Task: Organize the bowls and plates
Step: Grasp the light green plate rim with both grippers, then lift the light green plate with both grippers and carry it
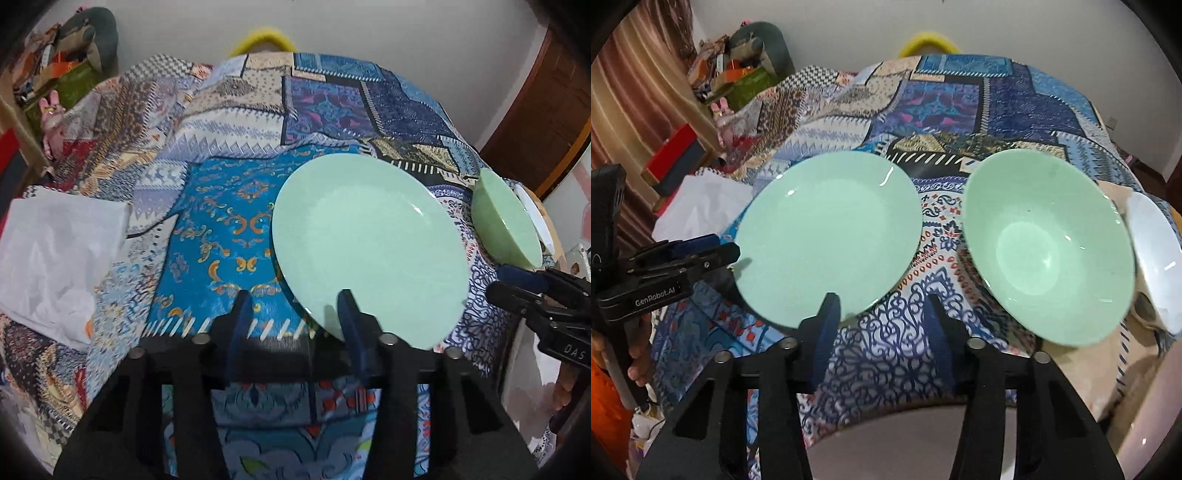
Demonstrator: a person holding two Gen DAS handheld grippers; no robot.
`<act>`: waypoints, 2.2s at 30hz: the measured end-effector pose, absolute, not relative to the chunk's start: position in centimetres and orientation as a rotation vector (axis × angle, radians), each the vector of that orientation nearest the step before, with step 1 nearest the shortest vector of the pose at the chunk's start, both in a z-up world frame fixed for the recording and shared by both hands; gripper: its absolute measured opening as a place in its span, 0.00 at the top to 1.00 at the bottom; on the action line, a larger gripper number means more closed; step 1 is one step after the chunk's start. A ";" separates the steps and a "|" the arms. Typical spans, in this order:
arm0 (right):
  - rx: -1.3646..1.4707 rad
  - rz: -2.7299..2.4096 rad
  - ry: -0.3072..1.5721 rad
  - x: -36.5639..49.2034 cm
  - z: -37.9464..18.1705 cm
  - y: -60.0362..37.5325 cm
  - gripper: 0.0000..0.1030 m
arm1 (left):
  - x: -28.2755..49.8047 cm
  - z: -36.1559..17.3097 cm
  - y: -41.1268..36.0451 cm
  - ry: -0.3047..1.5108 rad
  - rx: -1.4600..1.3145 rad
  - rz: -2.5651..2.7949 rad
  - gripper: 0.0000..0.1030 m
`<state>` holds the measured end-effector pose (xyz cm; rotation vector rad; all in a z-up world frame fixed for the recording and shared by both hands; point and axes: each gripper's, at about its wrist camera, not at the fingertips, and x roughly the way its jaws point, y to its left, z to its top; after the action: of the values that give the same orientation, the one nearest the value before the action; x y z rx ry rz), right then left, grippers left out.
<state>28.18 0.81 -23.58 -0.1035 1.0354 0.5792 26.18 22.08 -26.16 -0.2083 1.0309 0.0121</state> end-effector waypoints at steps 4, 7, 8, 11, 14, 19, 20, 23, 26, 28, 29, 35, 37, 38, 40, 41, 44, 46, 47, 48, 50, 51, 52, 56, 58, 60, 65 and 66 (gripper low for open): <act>-0.098 0.583 1.082 29.0 -24.9 1.4 0.67 | 27.4 -27.3 22.2 1.049 -0.223 -0.021 0.69; -0.084 0.583 1.088 29.3 -25.2 1.6 0.70 | 27.9 -27.4 22.0 1.041 -0.211 -0.032 0.75; -0.073 0.591 1.095 29.4 -25.2 1.7 0.72 | 28.1 -27.5 21.9 1.042 -0.212 -0.039 0.76; -0.065 0.580 1.100 29.6 -25.4 1.9 0.76 | 28.1 -27.5 21.7 1.036 -0.191 -0.039 0.77; -0.078 0.588 1.093 29.3 -25.3 1.9 0.77 | 27.5 -27.3 21.8 1.042 -0.199 -0.043 0.77; -0.093 0.616 1.103 28.3 -25.2 2.2 0.77 | 25.6 -26.9 21.8 1.063 -0.195 -0.033 0.77; -0.096 0.623 1.104 28.2 -25.2 2.3 0.77 | 25.2 -26.9 21.8 1.067 -0.195 -0.027 0.76; -0.116 0.660 1.109 27.1 -25.2 2.8 0.77 | 23.3 -26.6 22.1 1.079 -0.196 -0.016 0.76; -0.135 0.702 1.114 25.9 -25.2 3.2 0.77 | 21.1 -26.6 22.7 1.096 -0.227 -0.014 0.76; -0.158 0.730 1.116 25.0 -25.3 3.6 0.77 | 19.6 -26.7 23.0 1.109 -0.237 -0.010 0.76; -0.171 0.735 1.110 24.8 -25.3 3.8 0.77 | 19.2 -26.7 23.1 1.112 -0.239 -0.007 0.76; -0.140 0.724 1.138 25.9 -25.6 4.2 0.77 | 17.9 -26.6 23.2 1.117 -0.235 0.017 0.75; -0.134 0.708 1.136 26.7 -25.7 4.3 0.77 | 18.0 -26.6 23.2 1.118 -0.223 0.021 0.75; -0.132 0.704 1.137 26.9 -25.8 4.4 0.77 | 18.1 -26.6 23.2 1.120 -0.220 0.021 0.75; -0.129 0.699 1.140 27.2 -25.8 4.6 0.77 | 18.6 -26.8 23.5 1.125 -0.224 0.021 0.75; -0.130 0.696 1.142 27.8 -25.9 4.8 0.77 | 18.7 -26.9 23.6 1.126 -0.226 0.022 0.75; -0.127 0.700 1.153 28.6 -26.1 5.3 0.77 | 19.6 -27.2 24.1 1.129 -0.251 0.019 0.75; -0.126 0.703 1.156 29.0 -26.3 5.8 0.77 | 20.2 -27.5 24.4 1.128 -0.270 0.010 0.74; -0.122 0.704 1.158 29.3 -26.4 6.0 0.78 | 20.4 -27.5 24.5 1.124 -0.274 0.006 0.74; -0.117 0.705 1.161 29.4 -26.5 6.1 0.78 | 20.6 -27.5 24.6 1.122 -0.277 0.001 0.73; -0.102 0.712 1.168 29.4 -26.5 6.0 0.75 | 20.9 -27.6 24.9 1.117 -0.302 -0.010 0.73; -0.097 0.711 1.170 29.6 -26.6 6.1 0.75 | 20.9 -27.7 25.0 1.116 -0.314 -0.012 0.73; -0.098 0.711 1.170 29.4 -26.5 6.0 0.75 | 21.0 -27.7 25.1 1.115 -0.321 -0.013 0.73; -0.106 0.702 1.152 28.8 -26.2 5.8 0.77 | 20.8 -27.4 24.6 1.103 -0.293 0.003 0.73; -0.108 0.696 1.146 28.5 -26.0 5.5 0.77 | 20.6 -27.3 24.3 1.097 -0.283 0.004 0.73; -0.105 0.691 1.137 28.2 -25.8 5.2 0.77 | 20.3 -27.2 24.1 1.093 -0.287 -0.003 0.73; -0.109 0.687 1.110 27.5 -25.1 4.6 0.77 | 19.7 -26.5 23.4 1.076 -0.268 -0.006 0.73; -0.110 0.688 1.105 27.4 -24.9 4.5 0.77 | 19.6 -26.2 23.4 1.072 -0.267 -0.007 0.73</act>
<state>27.36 4.52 -24.85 -0.1096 1.1054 0.6882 19.57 23.35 -26.25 -0.2673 1.0721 -0.0073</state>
